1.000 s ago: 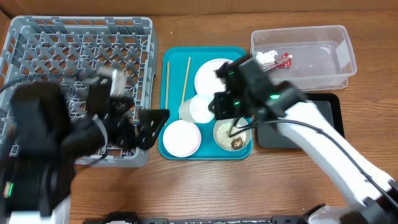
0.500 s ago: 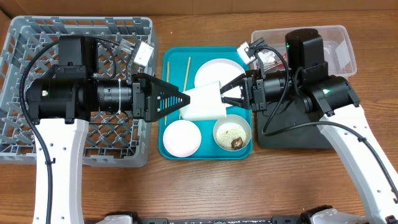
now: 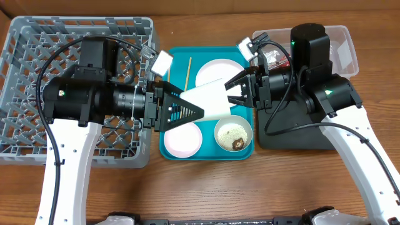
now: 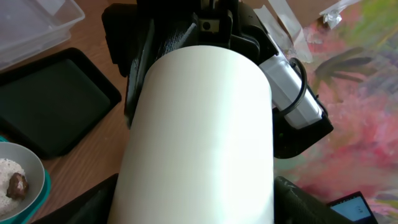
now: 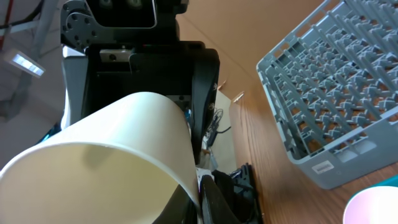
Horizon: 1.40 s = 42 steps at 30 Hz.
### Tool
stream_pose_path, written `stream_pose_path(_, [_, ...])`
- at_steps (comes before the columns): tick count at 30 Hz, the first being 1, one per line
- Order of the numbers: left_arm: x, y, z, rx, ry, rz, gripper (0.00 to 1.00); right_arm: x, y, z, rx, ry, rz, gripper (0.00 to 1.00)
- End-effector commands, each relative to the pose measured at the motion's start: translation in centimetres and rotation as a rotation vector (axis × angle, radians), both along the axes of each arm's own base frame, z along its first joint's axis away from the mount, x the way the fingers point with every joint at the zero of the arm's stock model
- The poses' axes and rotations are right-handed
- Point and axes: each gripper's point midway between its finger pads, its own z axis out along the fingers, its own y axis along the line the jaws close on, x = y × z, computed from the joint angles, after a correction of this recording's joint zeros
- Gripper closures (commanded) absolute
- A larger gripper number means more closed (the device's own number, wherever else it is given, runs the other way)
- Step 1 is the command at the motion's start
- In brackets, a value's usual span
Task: Sort waste into correct bins and load items into the dishwasher
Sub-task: 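Hand the white paper cup from the right gripper to the left gripper, then carry the cup with the left gripper into the dish rack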
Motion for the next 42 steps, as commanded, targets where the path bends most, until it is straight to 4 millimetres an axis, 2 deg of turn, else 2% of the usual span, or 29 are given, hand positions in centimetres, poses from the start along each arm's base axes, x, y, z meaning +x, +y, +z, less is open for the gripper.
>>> stream_pose_path(1, [-0.8, -0.5, 1.1, -0.057, -0.036, -0.046, 0.26, 0.5, 0.0, 0.8, -0.01, -0.027, -0.04, 0.96])
stream_pose_path(3, [-0.7, -0.5, 1.1, -0.058, -0.046, -0.047, 0.34, 0.5, 0.0, 0.8, -0.01, -0.027, -0.04, 0.96])
stream_pose_path(4, [-0.7, -0.5, 1.2, -0.059, -0.053, -0.047, 0.37, 0.5, 0.0, 0.8, -0.01, -0.027, -0.04, 0.89])
stream_pose_path(6, [-0.6, -0.5, 1.2, -0.059, -0.064, -0.046, 0.36, 0.5, 0.0, 0.8, -0.01, -0.027, -0.04, 0.63])
stream_pose_path(7, [-0.4, -0.5, 1.0, -0.048, -0.07, -0.041, 0.35, 0.5, 0.0, 0.8, -0.01, -0.027, -0.04, 0.46])
stream_pose_path(11, [1.1, 0.4, -1.1, 0.086, -0.079, 0.047, 0.35, 1.1, -0.1, 0.5, -0.027, -0.031, -0.074, 0.25])
stream_pose_path(15, [3.8, 4.0, -4.4, 0.325, -0.013, 0.265, 0.33, 3.4, -0.6, -2.0, -0.147, -0.003, -0.235, 0.22])
stream_pose_path(17, [5.2, 8.2, -6.4, 0.483, 0.066, 0.464, 0.33, 5.3, -1.9, -5.9, -0.336, 0.069, -0.415, 0.22])
stream_pose_path(19, [5.7, 11.6, -7.6, 0.582, 0.141, 0.61, 0.34, 6.0, -2.9, -8.1, -0.457, 0.095, -0.509, 0.22])
stream_pose_path(20, [5.7, 15.2, -9.0, 0.674, 0.25, 0.767, 0.34, 6.0, -4.0, -10.3, -0.587, 0.113, -0.586, 0.22])
stream_pose_path(21, [5.4, 17.3, -9.8, 0.727, 0.328, 0.862, 0.33, 5.8, -4.3, -11.2, -0.639, 0.117, -0.607, 0.21])
stream_pose_path(25, [3.4, 25.3, -11.8, 0.915, 0.555, 1.211, 0.32, 4.6, -4.2, -12.5, -0.733, 0.114, -0.607, 0.2])
stream_pose_path(28, [2.4, 29.5, -12.2, 1.005, 0.611, 1.375, 0.3, 4.2, -3.5, -12.6, -0.735, 0.105, -0.587, 0.19])
stream_pose_path(30, [2.0, 31.1, -12.3, 1.033, 0.626, 1.43, 0.28, 4.0, -3.3, -12.5, -0.732, 0.1, -0.58, 0.19])
stream_pose_path(35, [2.2, 33.3, -13.0, 1.037, 0.673, 1.478, 0.28, 3.9, -3.1, -12.5, -0.732, 0.101, -0.578, 0.19])
stream_pose_path(38, [2.7, 34.6, -14.1, 1.055, 0.717, 1.487, 0.28, 3.9, -3.2, -12.6, -0.734, 0.104, -0.577, 0.19])
stream_pose_path(42, [4.2, 35.7, -16.5, 1.066, 0.782, 1.455, 0.3, 3.8, -3.2, -12.6, -0.738, 0.108, -0.575, 0.19])
